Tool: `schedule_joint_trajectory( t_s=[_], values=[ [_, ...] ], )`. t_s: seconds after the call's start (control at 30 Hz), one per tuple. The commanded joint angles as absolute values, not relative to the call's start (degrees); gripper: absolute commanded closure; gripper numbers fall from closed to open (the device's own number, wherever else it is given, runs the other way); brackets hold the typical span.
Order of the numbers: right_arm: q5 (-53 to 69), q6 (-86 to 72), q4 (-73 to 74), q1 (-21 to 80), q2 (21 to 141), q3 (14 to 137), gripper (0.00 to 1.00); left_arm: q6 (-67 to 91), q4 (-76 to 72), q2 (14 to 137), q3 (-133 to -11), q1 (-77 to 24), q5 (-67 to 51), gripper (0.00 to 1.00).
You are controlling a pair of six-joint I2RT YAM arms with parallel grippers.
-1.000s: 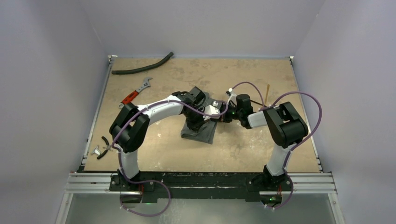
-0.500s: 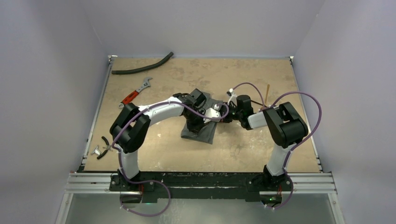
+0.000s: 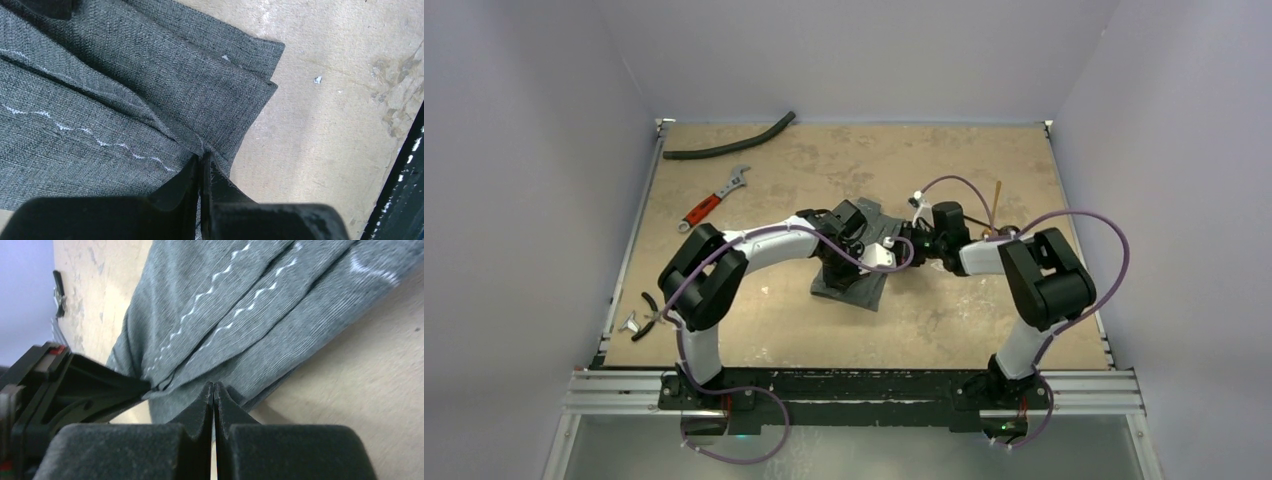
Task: Fold the napkin into a case and place the utensils inside
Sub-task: Smooth out the 2/3-rectangle-folded napkin at the center of the board, then rotate the 2/3-rectangle-folded napkin from the center of the board.
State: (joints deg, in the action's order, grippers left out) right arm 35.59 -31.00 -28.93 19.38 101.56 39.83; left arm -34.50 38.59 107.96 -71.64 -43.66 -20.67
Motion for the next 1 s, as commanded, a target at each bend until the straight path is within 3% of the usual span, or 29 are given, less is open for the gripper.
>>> schedule_joint_trajectory(
  t_s=[0.0, 0.17, 0.43, 0.6, 0.8, 0.97],
  values=[
    [39.2, -23.7, -15.7, 18.8, 93.8, 43.4, 1.00, -39.8, 37.4, 107.4, -67.1, -43.7, -14.1, 1.00],
    [39.8, -20.5, -11.6, 18.7, 94.6, 48.7, 0.92, -41.9, 37.2, 105.8, -65.5, -43.7, -12.7, 0.99],
    [41.9, -22.1, -13.9, 19.9, 105.2, 64.0, 0.93, -42.0, 37.8, 106.0, -66.5, -44.2, -13.4, 0.90],
    [41.4, -25.8, -17.6, 21.1, 114.8, 70.2, 0.96, -45.6, 39.8, 106.1, -66.1, -44.3, -11.2, 0.91],
    [37.2, -29.3, -21.6, 21.1, 120.1, 67.7, 1.00, -52.4, 40.5, 104.4, -63.0, -42.8, -3.9, 0.95],
    [35.1, -31.7, -26.7, 19.6, 117.1, 59.9, 1.00, -54.4, 39.6, 103.9, -61.4, -41.8, -1.1, 0.97]
  ],
)
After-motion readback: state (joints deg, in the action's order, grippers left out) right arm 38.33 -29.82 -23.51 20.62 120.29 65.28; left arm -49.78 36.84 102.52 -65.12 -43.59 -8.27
